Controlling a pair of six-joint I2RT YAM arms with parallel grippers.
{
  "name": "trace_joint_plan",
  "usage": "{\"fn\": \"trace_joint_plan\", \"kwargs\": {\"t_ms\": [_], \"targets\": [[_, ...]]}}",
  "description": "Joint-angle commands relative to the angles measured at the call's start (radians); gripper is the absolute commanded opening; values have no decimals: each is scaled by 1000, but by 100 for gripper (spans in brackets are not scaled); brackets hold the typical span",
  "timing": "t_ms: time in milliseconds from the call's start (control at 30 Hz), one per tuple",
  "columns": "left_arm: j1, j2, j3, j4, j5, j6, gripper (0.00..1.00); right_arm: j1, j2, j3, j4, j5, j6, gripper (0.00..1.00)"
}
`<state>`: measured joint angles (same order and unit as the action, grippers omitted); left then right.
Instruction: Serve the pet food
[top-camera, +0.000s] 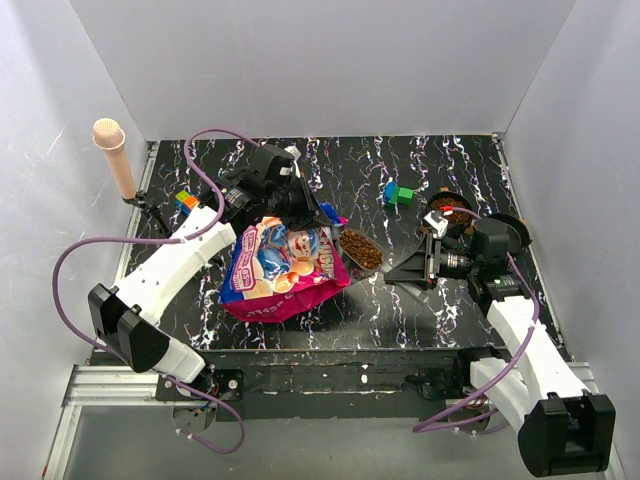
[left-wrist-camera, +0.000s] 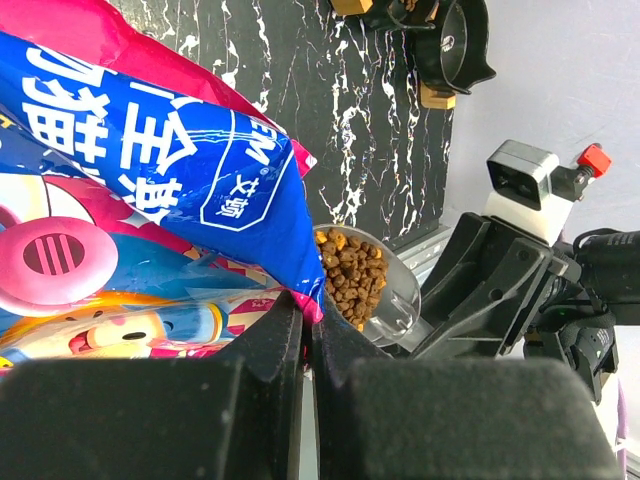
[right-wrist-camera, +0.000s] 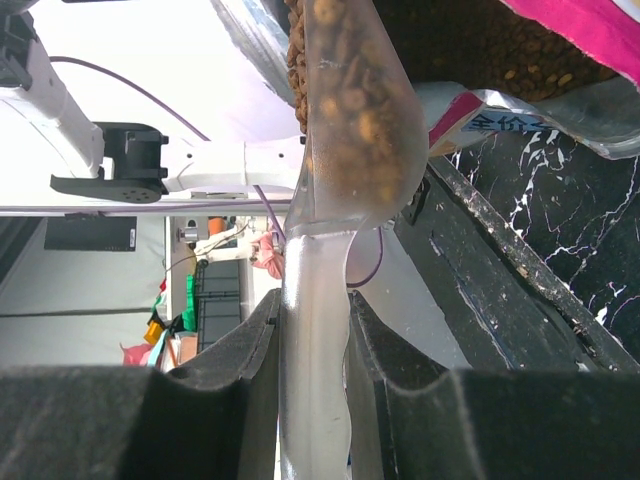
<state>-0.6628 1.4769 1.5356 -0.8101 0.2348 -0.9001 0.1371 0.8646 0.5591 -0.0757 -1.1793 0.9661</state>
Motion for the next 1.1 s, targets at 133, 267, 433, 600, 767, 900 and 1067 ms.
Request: {"fn": "trace_joint_plan", "kwargs": {"t_ms": [133, 267, 433, 600, 767, 900, 1067], "targets": [[-6, -98, 50, 170, 37, -33, 0, -45, -58, 25, 43, -57, 36, 1], [-6, -86, 78, 114, -34, -40, 0, -82, -58, 54, 50, -60, 59, 1], [-8, -76, 100, 85, -55, -23, 0, -128, -35, 88, 103, -36, 129, 1], [-8, -79, 83, 74, 6, -20, 0, -183, 0, 113, 192, 18, 216, 1], [-6, -99, 57, 71, 47, -17, 0, -241, 48, 105, 359, 63, 330, 1], [-6, -95, 57, 71, 75, -16, 0, -300, 77, 117, 367, 110, 327, 1], [-8, -92, 66, 72, 104, -5, 0, -392, 100, 99, 366, 161, 300, 1]]}}
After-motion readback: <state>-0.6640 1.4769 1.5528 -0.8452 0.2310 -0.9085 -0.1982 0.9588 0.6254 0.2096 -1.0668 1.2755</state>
